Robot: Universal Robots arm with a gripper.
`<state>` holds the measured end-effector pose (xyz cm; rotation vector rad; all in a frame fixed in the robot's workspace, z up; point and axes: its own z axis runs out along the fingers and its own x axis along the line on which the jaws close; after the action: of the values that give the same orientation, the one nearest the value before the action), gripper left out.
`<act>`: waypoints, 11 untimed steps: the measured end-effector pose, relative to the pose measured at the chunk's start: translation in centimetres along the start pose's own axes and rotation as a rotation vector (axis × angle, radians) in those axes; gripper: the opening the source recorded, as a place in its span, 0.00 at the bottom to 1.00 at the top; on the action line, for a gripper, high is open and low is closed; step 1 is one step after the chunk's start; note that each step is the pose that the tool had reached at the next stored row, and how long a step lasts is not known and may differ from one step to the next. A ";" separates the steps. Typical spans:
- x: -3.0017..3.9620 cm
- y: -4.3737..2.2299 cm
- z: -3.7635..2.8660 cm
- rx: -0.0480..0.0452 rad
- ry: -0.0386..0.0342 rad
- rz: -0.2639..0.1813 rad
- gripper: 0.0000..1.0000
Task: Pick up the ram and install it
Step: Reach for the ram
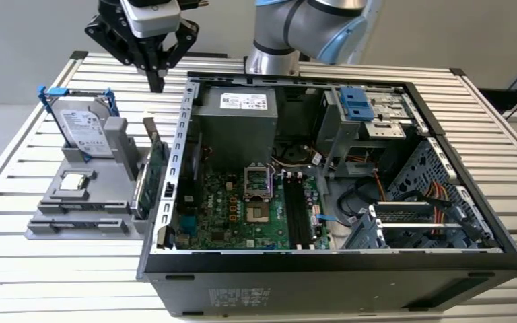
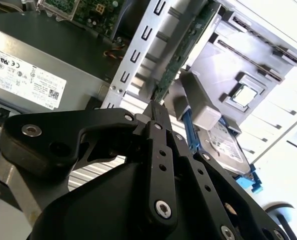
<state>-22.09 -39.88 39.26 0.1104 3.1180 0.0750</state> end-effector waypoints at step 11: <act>1.23 -0.09 -0.03 0.0000 0.0000 0.000 0.00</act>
<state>-23.33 -39.88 39.26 0.1102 3.1180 0.0751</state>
